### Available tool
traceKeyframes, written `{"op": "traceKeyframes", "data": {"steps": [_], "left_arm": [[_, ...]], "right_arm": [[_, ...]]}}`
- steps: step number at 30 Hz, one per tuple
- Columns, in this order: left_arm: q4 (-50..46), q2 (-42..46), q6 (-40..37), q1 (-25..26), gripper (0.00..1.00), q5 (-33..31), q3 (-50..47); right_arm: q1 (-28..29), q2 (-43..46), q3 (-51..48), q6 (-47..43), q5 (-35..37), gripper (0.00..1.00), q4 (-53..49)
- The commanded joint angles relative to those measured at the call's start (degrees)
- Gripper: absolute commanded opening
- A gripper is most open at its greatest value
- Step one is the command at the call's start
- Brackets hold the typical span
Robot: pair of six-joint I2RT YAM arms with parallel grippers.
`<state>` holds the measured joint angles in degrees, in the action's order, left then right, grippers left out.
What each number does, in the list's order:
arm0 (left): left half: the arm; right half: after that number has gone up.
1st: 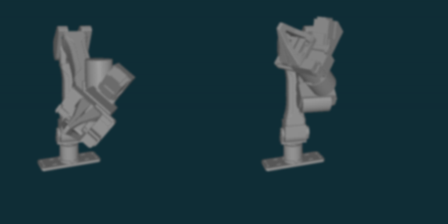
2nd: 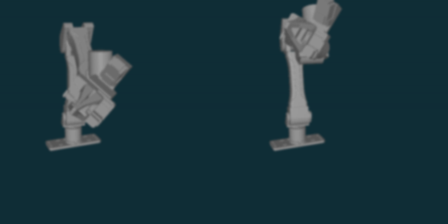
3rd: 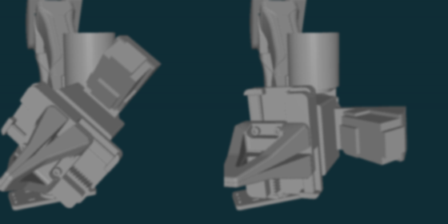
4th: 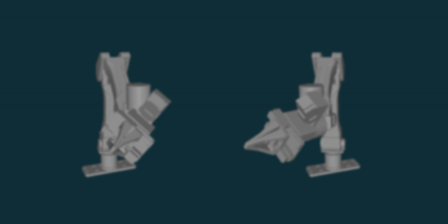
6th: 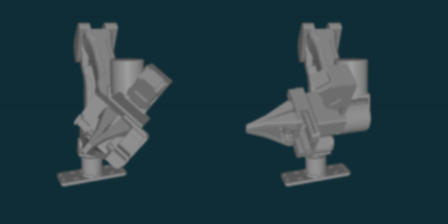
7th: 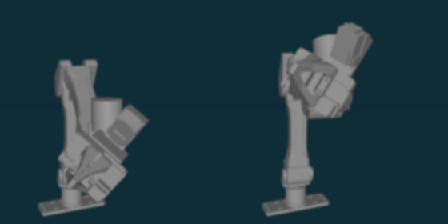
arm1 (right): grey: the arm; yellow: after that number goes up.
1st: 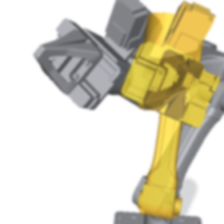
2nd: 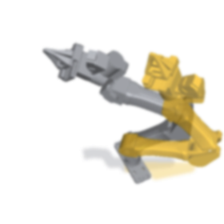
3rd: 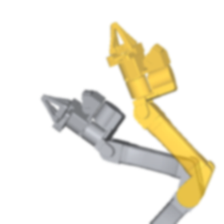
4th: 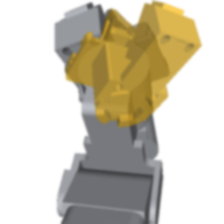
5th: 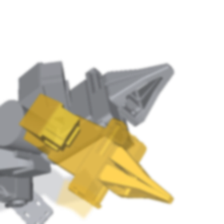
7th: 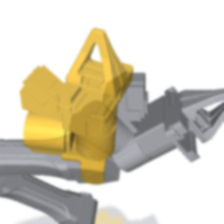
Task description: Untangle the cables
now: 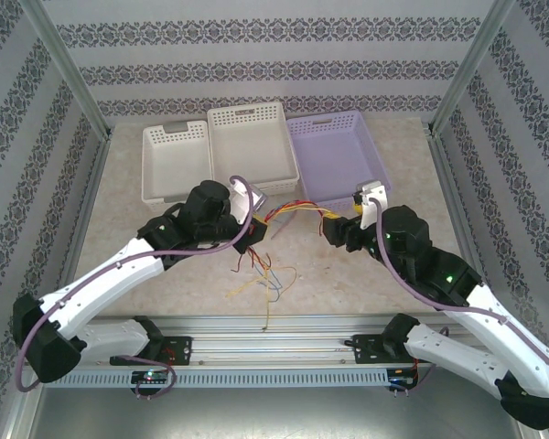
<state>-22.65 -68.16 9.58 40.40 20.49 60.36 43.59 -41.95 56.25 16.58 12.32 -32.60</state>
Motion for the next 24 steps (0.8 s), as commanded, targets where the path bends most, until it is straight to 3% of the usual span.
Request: {"op": "traceKeyframes", "data": {"steps": [1, 14, 17, 20, 24], "left_arm": [[-0.28, -1.72, 3.77, -1.72, 0.00, 0.09, 2.36], [2.41, -1.99, 4.30, -2.26, 0.00, 4.28, 1.38], [3.26, -1.33, 4.48, -2.26, 0.00, 4.45, 0.56], [4.15, -0.69, 4.72, -2.21, 0.00, 4.69, -0.28], [5.31, -0.70, 5.43, -2.18, 0.00, 5.10, -1.11]], "right_arm": [[-1.43, 1.11, 2.41, 5.46, -5.32, 0.73, -4.23], [-2.15, -0.32, -6.00, 14.06, -17.85, 0.70, 5.17], [-2.19, -2.52, -7.32, 16.63, -19.27, 0.62, 9.11], [-2.18, -3.87, -8.74, 19.43, -23.49, 0.61, 16.11], [-2.08, -4.11, -12.35, 23.93, -23.46, 0.61, 26.12]]}}
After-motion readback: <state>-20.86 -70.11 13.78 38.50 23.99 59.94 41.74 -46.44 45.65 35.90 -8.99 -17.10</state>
